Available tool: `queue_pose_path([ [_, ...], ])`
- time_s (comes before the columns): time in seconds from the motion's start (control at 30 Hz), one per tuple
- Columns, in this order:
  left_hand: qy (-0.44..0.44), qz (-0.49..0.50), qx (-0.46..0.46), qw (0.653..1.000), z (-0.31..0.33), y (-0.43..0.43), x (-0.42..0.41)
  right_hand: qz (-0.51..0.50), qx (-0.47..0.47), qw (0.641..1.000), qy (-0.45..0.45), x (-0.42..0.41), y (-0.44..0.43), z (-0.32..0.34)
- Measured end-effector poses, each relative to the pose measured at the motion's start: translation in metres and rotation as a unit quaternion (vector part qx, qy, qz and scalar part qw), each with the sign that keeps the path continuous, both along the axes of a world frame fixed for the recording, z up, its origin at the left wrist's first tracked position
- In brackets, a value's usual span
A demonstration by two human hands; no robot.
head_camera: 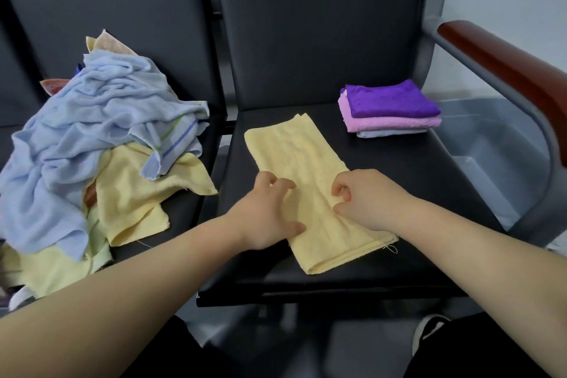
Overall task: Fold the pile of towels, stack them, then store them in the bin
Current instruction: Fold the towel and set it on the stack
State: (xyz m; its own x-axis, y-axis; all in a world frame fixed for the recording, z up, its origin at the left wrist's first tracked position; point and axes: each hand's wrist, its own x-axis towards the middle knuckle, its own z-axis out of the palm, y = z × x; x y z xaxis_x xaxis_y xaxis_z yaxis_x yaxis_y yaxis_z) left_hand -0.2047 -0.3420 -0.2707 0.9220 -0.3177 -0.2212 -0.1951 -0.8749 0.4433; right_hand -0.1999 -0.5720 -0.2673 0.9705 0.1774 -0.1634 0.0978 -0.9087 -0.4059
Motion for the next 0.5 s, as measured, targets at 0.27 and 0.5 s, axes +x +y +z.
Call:
queue_pose_path([
  [0.27,0.135,-0.084,-0.154,0.975,0.011,-0.012,-0.040,0.002,0.040,0.999,-0.013,-0.015,-0.002,0.000],
  [0.5,0.066,-0.034,-0.210,0.975,0.014,-0.007,-0.041,-0.013,0.146,0.984,0.098,-0.027,-0.007,0.005],
])
